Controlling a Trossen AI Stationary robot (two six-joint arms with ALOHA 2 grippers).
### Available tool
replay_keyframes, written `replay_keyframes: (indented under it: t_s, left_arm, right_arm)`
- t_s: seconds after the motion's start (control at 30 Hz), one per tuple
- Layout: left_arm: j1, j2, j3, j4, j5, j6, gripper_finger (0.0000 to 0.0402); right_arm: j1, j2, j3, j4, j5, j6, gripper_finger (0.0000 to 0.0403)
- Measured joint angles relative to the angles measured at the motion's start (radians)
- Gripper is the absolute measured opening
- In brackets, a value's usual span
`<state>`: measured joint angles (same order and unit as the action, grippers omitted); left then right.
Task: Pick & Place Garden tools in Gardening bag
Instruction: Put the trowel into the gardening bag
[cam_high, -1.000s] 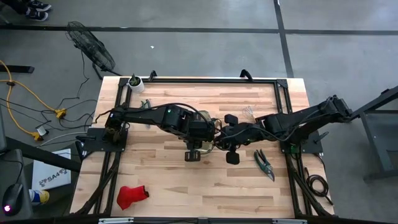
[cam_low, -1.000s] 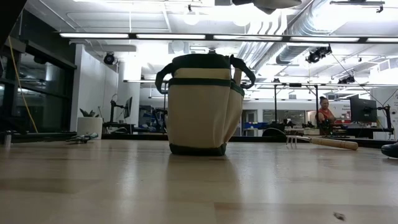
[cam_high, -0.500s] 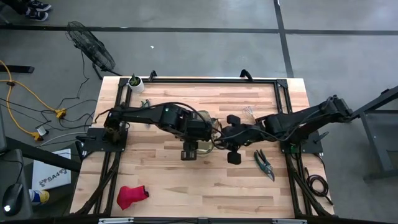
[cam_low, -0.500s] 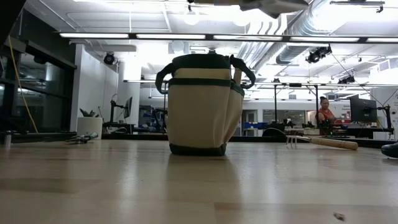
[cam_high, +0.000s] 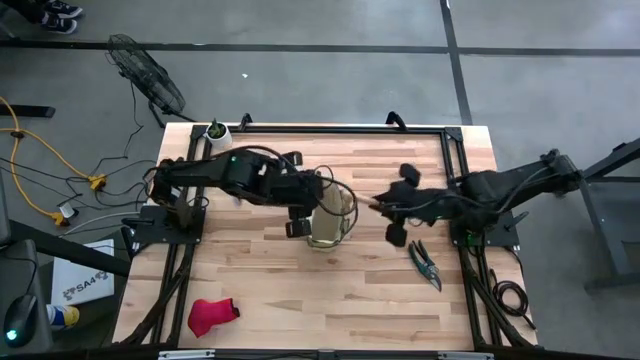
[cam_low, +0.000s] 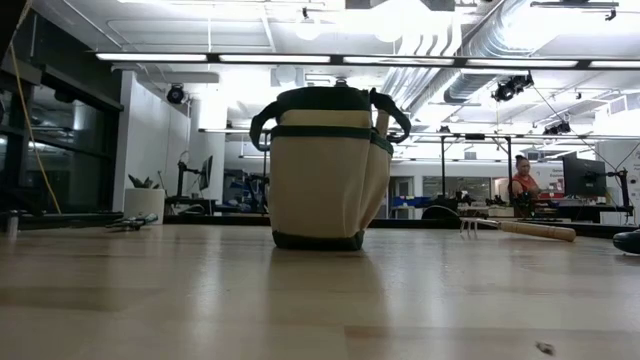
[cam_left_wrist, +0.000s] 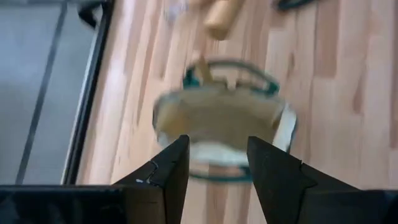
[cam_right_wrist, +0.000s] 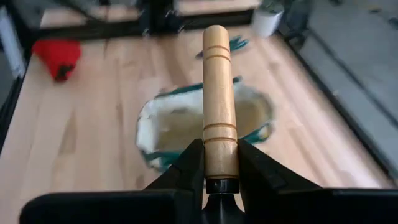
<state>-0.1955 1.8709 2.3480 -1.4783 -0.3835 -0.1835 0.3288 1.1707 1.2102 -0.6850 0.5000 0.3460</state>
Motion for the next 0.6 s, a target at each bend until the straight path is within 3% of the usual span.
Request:
replay_keyframes:
  t_s: [0.2, 0.37, 0.5, 0.6]
  left_arm:
    - [0.016, -0.007, -0.031, 0.215, 0.04, 0.142, 0.0157]
    - [0.08, -0.002, -0.095, 0.444, 0.21, 0.198, 0.0157]
    - [0.126, -0.003, -0.106, 0.654, 0.374, 0.213, 0.0157]
    - [0.149, -0.003, -0.106, 0.774, 0.42, 0.213, 0.0157]
  right_arm:
    - [0.078, -0.138, -0.066, 0.066, 0.133, 0.018, 0.006]
    - [0.154, -0.262, -0.21, 0.359, 0.232, -0.073, 0.006]
    - [0.203, -0.312, -0.284, 0.649, 0.265, -0.247, 0.006]
    - [0.225, -0.319, -0.297, 0.793, 0.266, -0.364, 0.006]
